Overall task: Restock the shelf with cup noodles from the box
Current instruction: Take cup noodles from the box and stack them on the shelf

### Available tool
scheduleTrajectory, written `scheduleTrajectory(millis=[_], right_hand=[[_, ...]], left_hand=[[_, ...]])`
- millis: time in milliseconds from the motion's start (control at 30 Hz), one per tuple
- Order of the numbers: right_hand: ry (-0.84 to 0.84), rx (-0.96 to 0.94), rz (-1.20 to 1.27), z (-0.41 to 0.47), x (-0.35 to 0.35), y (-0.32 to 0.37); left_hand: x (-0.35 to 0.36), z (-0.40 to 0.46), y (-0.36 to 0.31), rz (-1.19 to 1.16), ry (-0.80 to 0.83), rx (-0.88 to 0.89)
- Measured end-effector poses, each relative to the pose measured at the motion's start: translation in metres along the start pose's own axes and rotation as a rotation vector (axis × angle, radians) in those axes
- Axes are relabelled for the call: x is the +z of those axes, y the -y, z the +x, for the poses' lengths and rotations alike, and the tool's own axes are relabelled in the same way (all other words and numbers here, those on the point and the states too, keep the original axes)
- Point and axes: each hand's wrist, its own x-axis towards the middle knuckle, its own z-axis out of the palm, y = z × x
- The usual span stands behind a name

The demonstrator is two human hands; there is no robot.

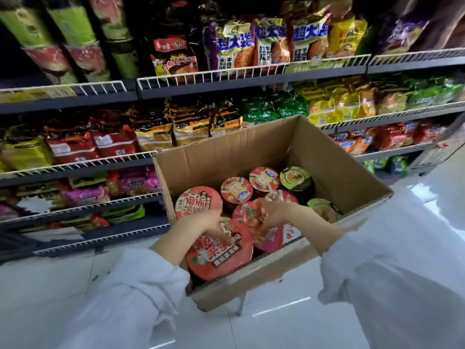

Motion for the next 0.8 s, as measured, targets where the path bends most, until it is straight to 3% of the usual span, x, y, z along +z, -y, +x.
scheduleTrajectory(millis=[233, 400, 467, 600, 633, 733, 800], right_hand=[[-0.059, 0.026, -0.059, 0.025, 0.006, -0.005], [-0.195, 0.031, -0.023, 0.013, 0.004, 0.007], [-0.229, -0.087, 0.179, 0.002, -0.001, 0.01], [0.059, -0.111, 0.992, -0.018, -0.015, 0.019], [0.065, -0.119, 1.126, -0.023, -0.02, 0.02], [-0.22, -0.164, 1.163, -0.029, -0.039, 0.015], [-0.432, -0.18, 1.169, -0.035, -0.049, 0.003]], left_hand=[[0.002, -0.004, 0.029, -0.37, -0.334, -0.036], [-0.018, -0.021, 0.025, -0.376, -0.496, -0.001], [-0.029, -0.034, 0.024, -0.351, -0.637, -0.036], [-0.058, -0.062, 0.025, -0.486, -0.903, -0.029], [-0.064, -0.066, 0.024, -0.534, -0.952, -0.015], [-0.075, -0.068, 0.013, -0.74, -1.025, 0.018], [-0.076, -0.063, 0.001, -0.976, -0.974, 0.026]])
